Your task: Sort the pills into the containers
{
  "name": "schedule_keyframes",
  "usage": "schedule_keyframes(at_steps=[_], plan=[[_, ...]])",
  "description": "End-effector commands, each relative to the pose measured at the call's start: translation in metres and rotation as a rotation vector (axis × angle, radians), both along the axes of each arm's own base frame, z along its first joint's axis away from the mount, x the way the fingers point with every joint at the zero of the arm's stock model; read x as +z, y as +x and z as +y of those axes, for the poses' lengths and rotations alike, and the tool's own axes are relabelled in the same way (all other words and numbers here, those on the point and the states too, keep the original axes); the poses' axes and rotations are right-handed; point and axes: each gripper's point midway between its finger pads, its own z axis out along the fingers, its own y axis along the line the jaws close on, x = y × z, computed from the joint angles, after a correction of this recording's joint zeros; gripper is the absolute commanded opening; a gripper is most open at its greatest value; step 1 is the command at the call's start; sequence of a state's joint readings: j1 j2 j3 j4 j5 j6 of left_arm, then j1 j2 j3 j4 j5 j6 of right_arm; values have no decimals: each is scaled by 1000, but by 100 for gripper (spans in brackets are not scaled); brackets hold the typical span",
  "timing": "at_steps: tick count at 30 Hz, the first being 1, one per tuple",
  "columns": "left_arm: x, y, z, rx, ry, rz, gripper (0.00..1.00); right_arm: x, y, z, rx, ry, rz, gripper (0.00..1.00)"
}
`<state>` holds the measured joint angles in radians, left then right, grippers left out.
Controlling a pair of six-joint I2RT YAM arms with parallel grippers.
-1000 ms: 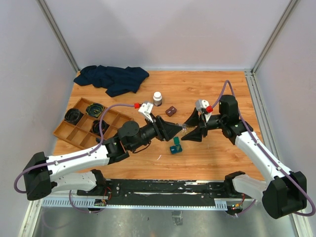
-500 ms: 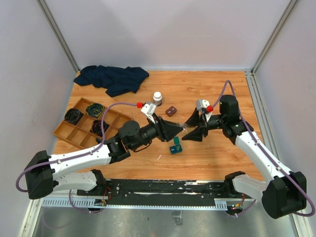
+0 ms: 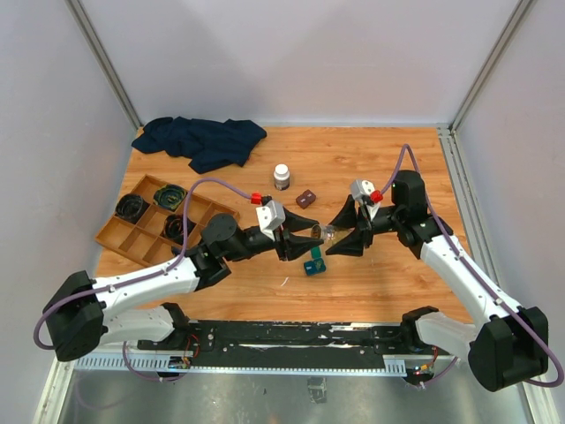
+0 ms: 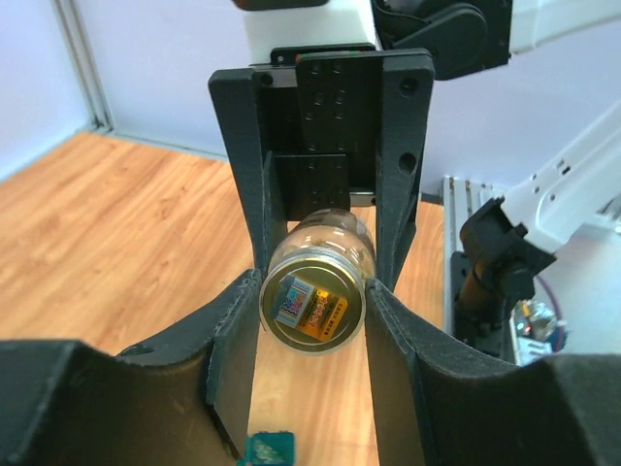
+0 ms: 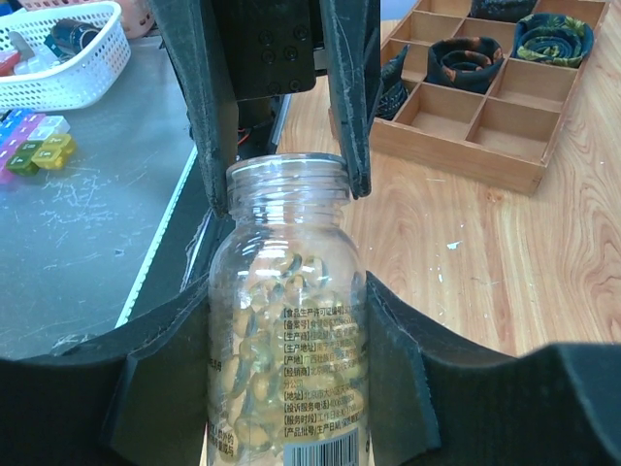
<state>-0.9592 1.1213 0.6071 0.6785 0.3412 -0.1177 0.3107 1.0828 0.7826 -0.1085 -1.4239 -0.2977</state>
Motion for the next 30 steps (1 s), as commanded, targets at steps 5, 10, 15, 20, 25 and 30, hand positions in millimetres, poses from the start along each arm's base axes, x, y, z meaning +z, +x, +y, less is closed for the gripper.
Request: schedule_keyframes(at_steps=[5,10,15,20,25,30], plan=[[-7,-4,-4,-78,42,-54,45,16,10,1,-32,15,-87,1],[17,-3,14,7,-75,39,82,16,10,1,-31,15,-86,1],[29,-6,30,51,-145,85,93,16,10,1,-32,14,-85,1],[35,-1,43,115,-181,170,96,15,11,1,-34,12,-84,1],[39,8,45,174,-218,386,92,13,12,1,-37,9,-80,1],[29,16,30,244,-144,557,83,13,12,1,-39,8,-81,1]])
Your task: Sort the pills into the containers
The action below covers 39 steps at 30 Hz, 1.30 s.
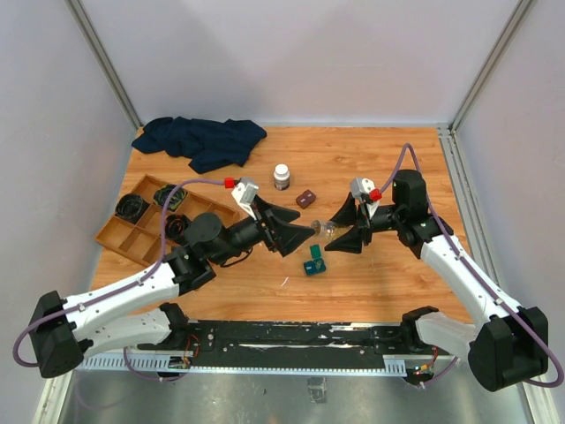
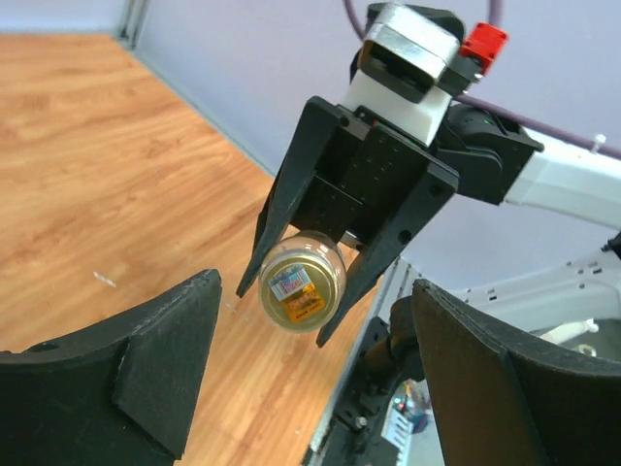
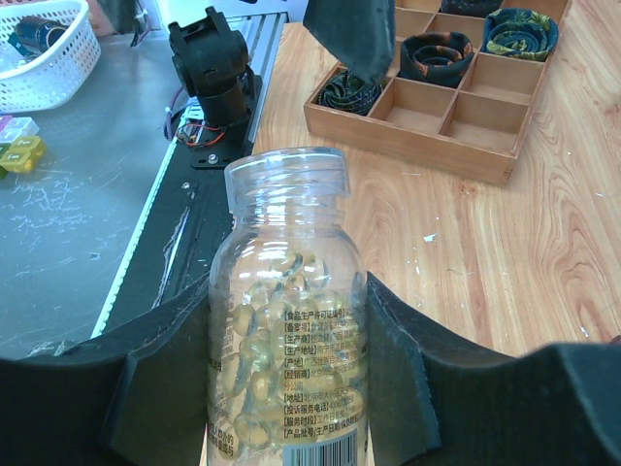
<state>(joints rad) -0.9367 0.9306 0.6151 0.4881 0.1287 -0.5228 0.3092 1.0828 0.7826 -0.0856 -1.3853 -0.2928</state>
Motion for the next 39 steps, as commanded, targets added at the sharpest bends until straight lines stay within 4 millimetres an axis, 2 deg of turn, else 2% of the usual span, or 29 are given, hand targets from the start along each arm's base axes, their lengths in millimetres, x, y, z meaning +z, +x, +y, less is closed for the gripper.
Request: schedule_keyframes(at_steps=[1,6,10,21,25,29,39], plan=[[-6,11,-11,83,59,185,83,14,4,1,-3,18,-62,1],[-17,17,-22,145,157,239,82,14,4,1,-2,18,-61,0],[-23,19,-26,168,200,255,78,15,4,1,-2,19,-64,1],[-21,14,-32,138,204,266,64,15,3,1,-2,19,-64,1],[-21,13,-35,126,203,264,57,14,4,0,-3,18,-63,1],[-21,10,-39,98,202,259,46,15,4,0,-3,18,-65,1],[-26,7,-42,39,203,247,35,15,3,0,0,21,-69,1]])
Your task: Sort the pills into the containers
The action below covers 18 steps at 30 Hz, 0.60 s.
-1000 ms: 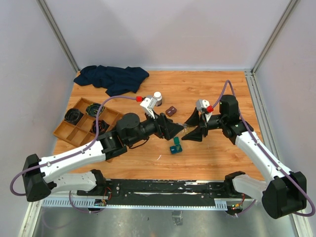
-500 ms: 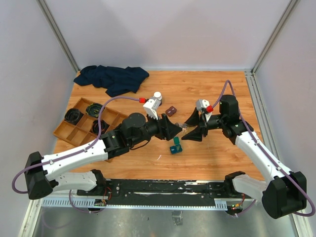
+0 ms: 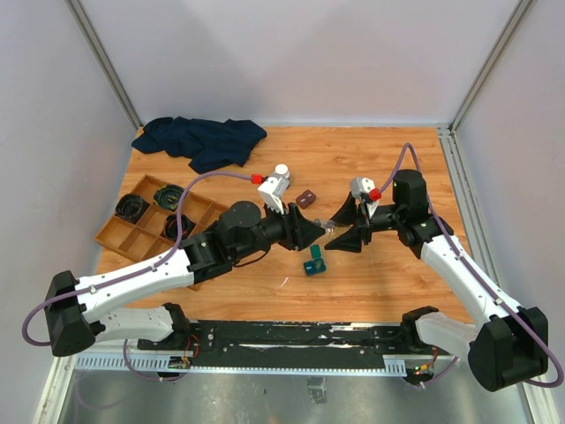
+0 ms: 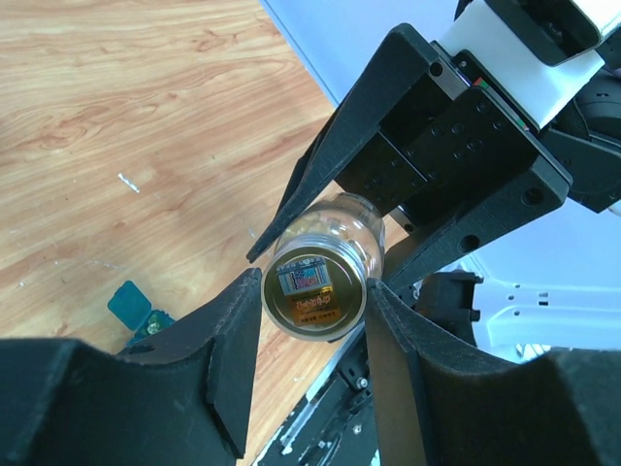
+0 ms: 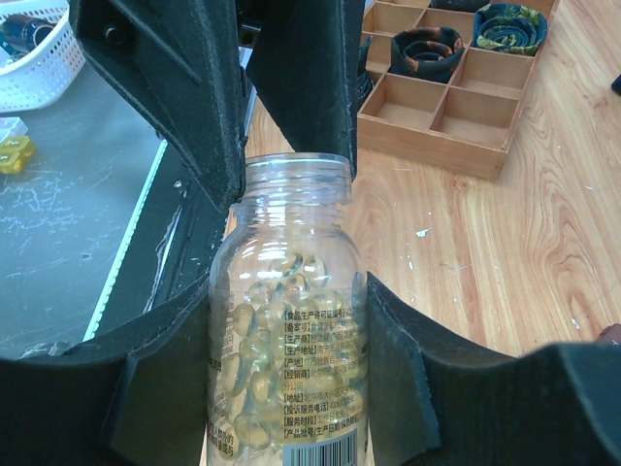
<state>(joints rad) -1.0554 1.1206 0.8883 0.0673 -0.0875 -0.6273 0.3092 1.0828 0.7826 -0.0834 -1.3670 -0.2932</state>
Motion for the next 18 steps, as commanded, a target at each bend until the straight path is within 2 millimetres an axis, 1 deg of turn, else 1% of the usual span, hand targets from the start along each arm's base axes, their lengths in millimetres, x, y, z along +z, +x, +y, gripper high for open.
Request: schedule_keyframes(at_steps=[1,6,8,11,14,18], plan=[[7,-3,-8,-76,-40,-10,34,17,-1,0,17,29,-66,1],[4,-1,-9,-115,-86,28,31,19,-3,0,24,33,-69,1],[5,-1,-7,-115,-106,36,28,20,-2,0,20,32,-71,1],[11,-1,2,-104,-152,41,26,22,0,0,9,29,-70,1],[8,5,10,-71,-156,50,26,23,2,-1,-5,26,-67,1],[6,5,9,-67,-167,71,26,21,6,-2,-31,19,-61,1]])
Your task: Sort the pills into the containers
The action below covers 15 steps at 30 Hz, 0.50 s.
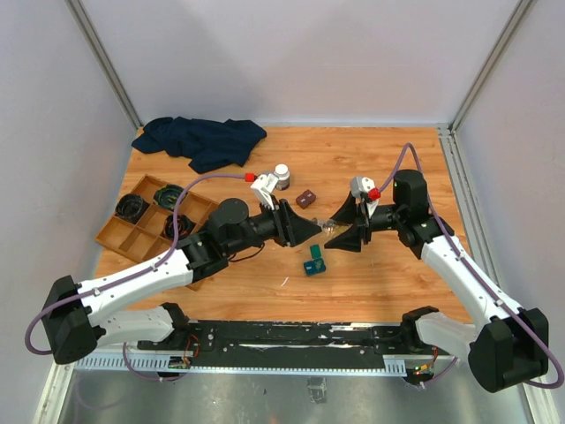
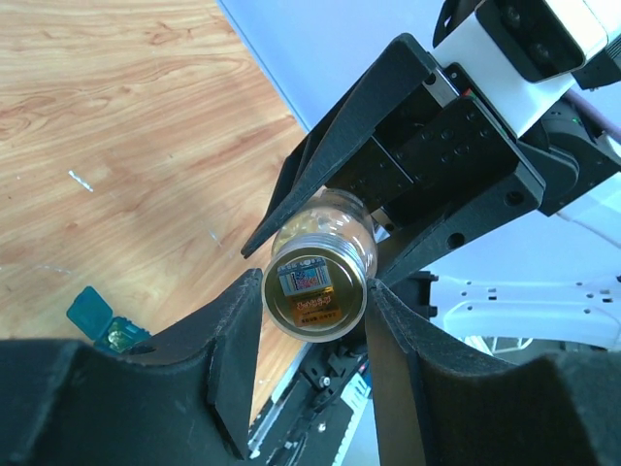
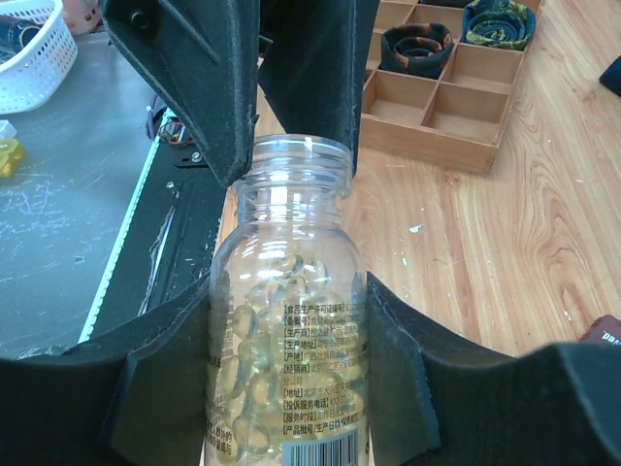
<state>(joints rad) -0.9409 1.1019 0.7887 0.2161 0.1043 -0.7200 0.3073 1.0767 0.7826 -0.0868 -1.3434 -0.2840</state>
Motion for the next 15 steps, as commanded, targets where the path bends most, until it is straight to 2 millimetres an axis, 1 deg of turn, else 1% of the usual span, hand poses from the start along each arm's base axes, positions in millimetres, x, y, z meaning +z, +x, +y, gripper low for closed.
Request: schedule_keyframes(at_steps=[1,6,12,15], plan=[[9,-1,1,-3,-52,14,26,21,4,-1,-13,26,-67,1],[11,0,-6,-17,-84,32,26,20,8,0,-36,24,-68,1],[6,0,-14,-41,-68,48,26,18,10,-1,-60,15,-75,1],[2,0,-16,-53,-46,50,26,20,8,-1,-46,20,-85,1]])
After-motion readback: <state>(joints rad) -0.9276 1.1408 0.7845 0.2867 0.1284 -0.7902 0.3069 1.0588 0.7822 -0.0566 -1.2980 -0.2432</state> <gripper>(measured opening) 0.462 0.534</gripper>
